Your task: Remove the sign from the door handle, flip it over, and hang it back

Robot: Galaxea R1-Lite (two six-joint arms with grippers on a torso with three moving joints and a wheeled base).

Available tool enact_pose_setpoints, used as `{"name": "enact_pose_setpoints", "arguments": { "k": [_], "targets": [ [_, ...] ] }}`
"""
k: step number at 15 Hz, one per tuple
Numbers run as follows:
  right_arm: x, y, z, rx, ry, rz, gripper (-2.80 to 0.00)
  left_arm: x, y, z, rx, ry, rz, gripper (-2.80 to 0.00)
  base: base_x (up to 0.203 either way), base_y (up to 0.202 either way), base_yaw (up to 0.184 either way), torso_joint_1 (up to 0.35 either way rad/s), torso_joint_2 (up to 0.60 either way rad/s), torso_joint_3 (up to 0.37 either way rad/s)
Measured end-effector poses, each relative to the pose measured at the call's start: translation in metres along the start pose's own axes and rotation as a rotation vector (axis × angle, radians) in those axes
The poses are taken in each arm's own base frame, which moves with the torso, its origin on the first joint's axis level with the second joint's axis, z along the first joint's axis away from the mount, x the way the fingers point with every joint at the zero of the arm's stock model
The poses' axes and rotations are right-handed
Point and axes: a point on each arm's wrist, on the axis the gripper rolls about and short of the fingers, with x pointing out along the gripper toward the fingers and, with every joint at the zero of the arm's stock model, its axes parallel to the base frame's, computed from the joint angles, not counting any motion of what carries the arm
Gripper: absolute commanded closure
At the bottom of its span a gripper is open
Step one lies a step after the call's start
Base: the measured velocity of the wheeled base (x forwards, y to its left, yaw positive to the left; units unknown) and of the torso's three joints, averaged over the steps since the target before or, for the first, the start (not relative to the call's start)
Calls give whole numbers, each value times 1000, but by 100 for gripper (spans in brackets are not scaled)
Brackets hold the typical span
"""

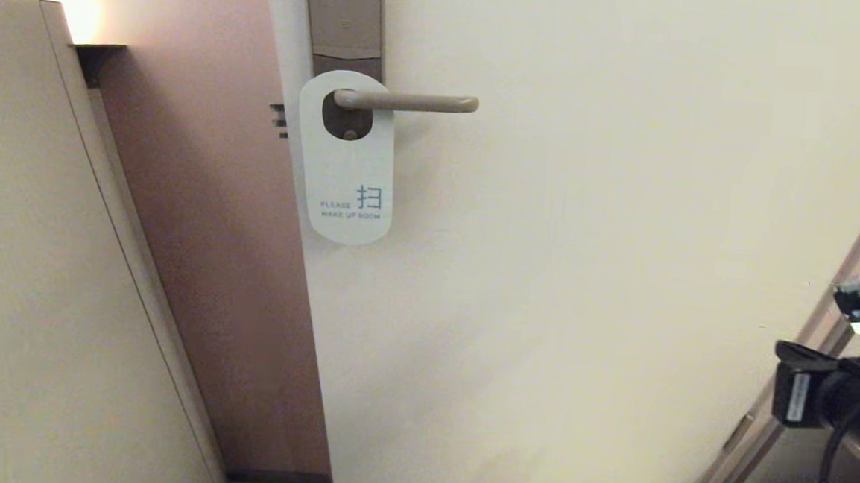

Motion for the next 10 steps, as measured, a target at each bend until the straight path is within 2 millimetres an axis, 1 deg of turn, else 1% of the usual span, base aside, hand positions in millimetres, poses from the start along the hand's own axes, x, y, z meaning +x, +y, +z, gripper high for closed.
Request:
{"name": "enact_pose_setpoints", "arguments": {
  "k": [2, 5, 8, 10],
  "targets": [
    [-16, -20, -19, -2, 0, -30, 0, 0, 0, 0, 0, 0, 0, 0, 0, 0, 0, 0, 0, 0],
    [-41, -39, -51, 4, -22, -14, 0, 0, 0, 0, 0, 0, 0, 0, 0, 0, 0, 0, 0, 0],
    [-66, -46, -85, 25, -69, 28, 0, 0, 0, 0, 0, 0, 0, 0, 0, 0, 0, 0, 0, 0],
    [-79, -48, -102, 34, -96, 48, 0, 0, 0, 0, 1, 0, 0, 0, 0, 0, 0, 0, 0, 0]
  ]
}}
